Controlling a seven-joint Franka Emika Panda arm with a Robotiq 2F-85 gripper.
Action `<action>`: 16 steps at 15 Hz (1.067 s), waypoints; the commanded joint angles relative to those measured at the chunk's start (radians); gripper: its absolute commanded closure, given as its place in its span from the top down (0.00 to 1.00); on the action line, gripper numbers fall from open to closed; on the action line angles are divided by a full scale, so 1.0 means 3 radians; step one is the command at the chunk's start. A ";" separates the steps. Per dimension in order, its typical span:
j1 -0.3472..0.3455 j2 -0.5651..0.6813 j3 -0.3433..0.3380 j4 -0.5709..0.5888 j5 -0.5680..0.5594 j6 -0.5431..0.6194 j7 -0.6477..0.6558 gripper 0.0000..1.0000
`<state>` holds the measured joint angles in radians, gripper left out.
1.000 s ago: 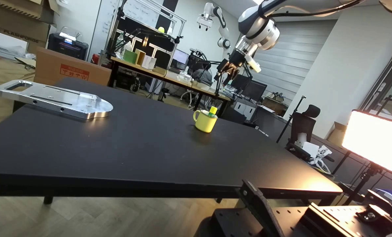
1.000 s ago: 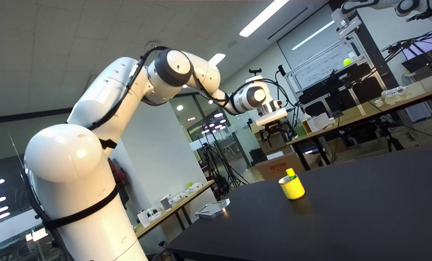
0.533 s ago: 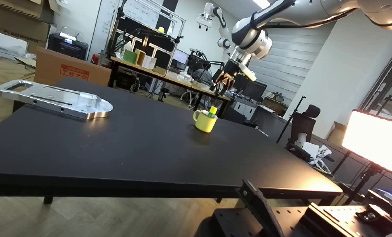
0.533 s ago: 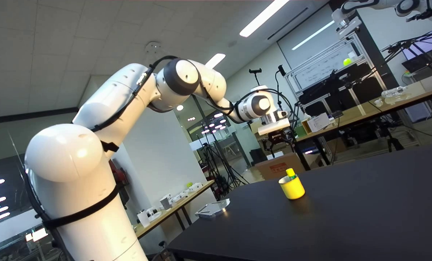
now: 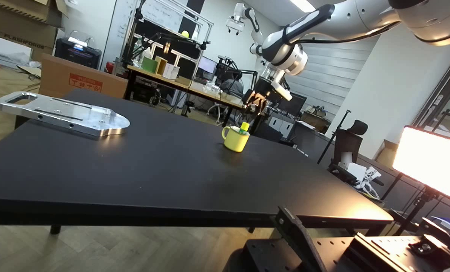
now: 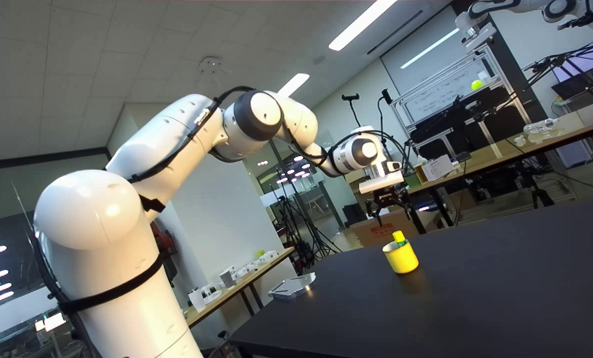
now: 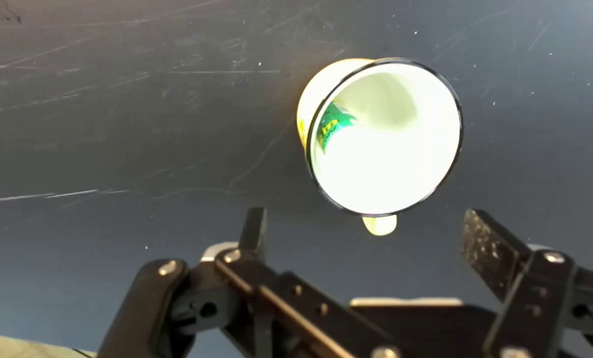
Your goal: Remove the glue stick from the yellow mug
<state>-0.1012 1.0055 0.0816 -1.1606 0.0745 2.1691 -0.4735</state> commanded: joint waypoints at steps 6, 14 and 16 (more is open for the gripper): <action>0.0136 0.0221 -0.0142 0.0328 -0.0274 -0.0390 0.0388 1.00; 0.0188 0.0311 -0.0125 0.0359 -0.0366 -0.0310 0.0331 1.00; 0.0203 0.0337 -0.0121 0.0390 -0.0379 -0.0310 0.0334 1.00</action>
<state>-0.0490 1.0732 0.0445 -1.1037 -0.0198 2.0870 -0.3960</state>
